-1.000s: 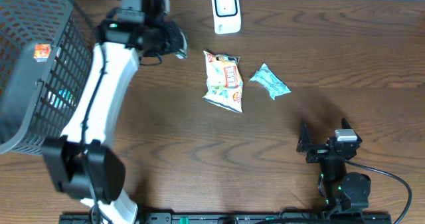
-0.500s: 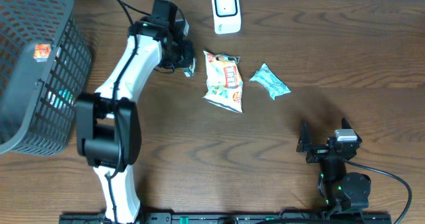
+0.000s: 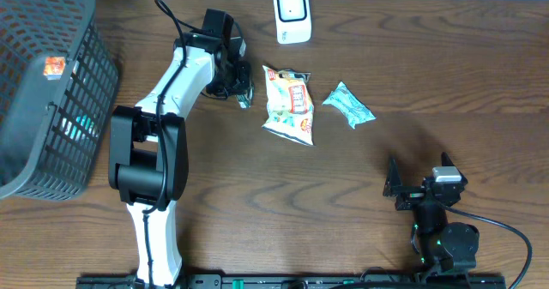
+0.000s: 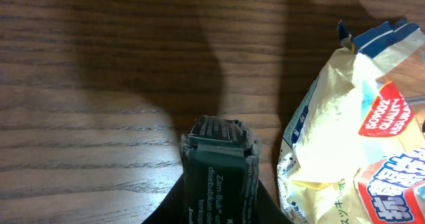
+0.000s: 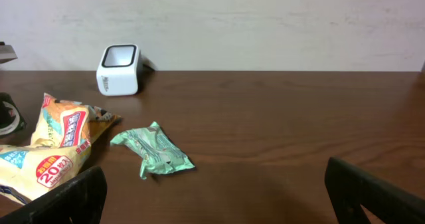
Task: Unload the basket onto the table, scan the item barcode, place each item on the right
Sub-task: 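Lift the green box out and carry it toward the scanner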
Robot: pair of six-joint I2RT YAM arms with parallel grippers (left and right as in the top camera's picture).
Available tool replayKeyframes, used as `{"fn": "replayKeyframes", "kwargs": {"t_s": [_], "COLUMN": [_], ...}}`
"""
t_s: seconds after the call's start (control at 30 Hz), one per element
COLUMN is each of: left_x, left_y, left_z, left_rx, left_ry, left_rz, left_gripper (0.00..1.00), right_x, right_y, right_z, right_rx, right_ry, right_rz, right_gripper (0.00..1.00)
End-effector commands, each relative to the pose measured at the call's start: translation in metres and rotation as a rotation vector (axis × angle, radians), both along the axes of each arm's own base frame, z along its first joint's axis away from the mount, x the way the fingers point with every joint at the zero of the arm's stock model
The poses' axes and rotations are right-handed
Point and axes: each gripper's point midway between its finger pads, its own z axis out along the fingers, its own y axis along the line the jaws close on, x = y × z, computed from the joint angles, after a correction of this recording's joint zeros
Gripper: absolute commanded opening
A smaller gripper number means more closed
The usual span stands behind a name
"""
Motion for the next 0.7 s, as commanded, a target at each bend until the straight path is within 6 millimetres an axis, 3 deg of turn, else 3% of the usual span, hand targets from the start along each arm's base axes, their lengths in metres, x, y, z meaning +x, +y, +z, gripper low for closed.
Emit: {"fn": "replayKeyframes", "kwargs": {"t_s": [0.0, 0.23, 0.3, 0.67], "left_x": [0.003, 0.010, 0.011, -0.006], "left_y": [0.002, -0.001, -0.002, -0.016], "left_z": [-0.001, 0.000, -0.001, -0.022], "left_rx": [0.012, -0.045, -0.057, -0.049], "left_ry": [-0.014, 0.021, 0.027, 0.056], "left_rz": [-0.015, 0.172, 0.202, 0.172], "left_gripper": [0.13, 0.13, 0.17, 0.17], "right_x": [0.000, 0.000, 0.000, 0.000], "right_y": [-0.001, -0.001, -0.001, -0.001], "right_z": [0.000, 0.000, 0.000, 0.000], "right_rx": [0.003, 0.003, 0.003, 0.003], "right_ry": [0.000, 0.000, 0.000, 0.000], "right_rz": [-0.004, -0.003, -0.003, -0.004], "right_gripper": [0.99, 0.99, 0.99, 0.99]}}
